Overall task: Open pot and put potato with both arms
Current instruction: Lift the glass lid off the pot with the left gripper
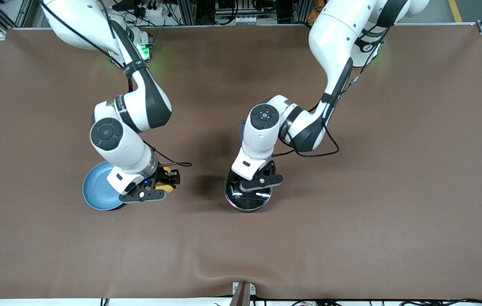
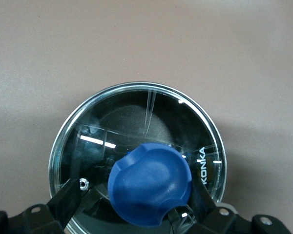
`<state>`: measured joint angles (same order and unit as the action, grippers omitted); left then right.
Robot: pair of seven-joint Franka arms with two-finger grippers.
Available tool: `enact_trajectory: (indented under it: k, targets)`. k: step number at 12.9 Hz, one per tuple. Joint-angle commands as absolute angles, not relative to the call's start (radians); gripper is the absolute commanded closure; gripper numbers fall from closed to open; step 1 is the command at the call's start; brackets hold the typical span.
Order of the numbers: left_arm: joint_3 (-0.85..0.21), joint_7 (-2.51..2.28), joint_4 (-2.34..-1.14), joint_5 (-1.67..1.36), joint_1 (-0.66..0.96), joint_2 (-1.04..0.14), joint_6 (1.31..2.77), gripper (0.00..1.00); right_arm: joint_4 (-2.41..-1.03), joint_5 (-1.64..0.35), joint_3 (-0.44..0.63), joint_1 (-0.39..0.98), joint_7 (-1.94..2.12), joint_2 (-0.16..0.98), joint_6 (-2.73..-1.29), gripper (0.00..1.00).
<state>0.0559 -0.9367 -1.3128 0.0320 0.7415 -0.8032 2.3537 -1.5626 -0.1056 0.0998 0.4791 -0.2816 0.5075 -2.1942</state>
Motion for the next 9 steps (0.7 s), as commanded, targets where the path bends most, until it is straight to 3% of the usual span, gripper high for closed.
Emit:
enact_trajectory:
  k: [1, 4, 5, 6, 7, 8, 9]
  targets:
    - [0.075, -0.962, -1.275, 0.057, 0.756, -0.831, 2.374, 0.0, -1.522, -0.156, 0.107, 0.485, -0.295, 0.512, -2.184, 0.83]
    - [0.075, -0.962, -1.275, 0.057, 0.755, -0.845, 2.394, 0.0, -1.471, -0.216, 0.107, 0.488, -0.288, 0.529, -2.197, 0.83]
    - [0.075, -0.991, -1.275, 0.055, 0.753, -0.845, 2.396, 0.12, -1.447, -0.222, 0.107, 0.489, -0.288, 0.543, -2.201, 0.83]
    - [0.075, -1.035, -1.275, 0.055, 0.753, -0.844, 2.396, 0.56, -1.422, -0.224, 0.106, 0.492, -0.288, 0.554, -2.201, 0.83]
    - [0.075, -1.051, -1.275, 0.055, 0.752, -0.841, 2.401, 0.83, -1.408, -0.222, 0.101, 0.492, -0.287, 0.56, -2.203, 0.83]
    - [0.075, -1.049, -1.275, 0.054, 0.75, -0.838, 2.402, 1.0, -1.395, -0.224, 0.101, 0.492, -0.287, 0.567, -2.209, 0.83]
    - [0.074, -1.051, -1.275, 0.054, 0.75, -0.833, 2.402, 1.0, -1.388, -0.224, 0.097, 0.494, -0.288, 0.575, -2.227, 0.83]
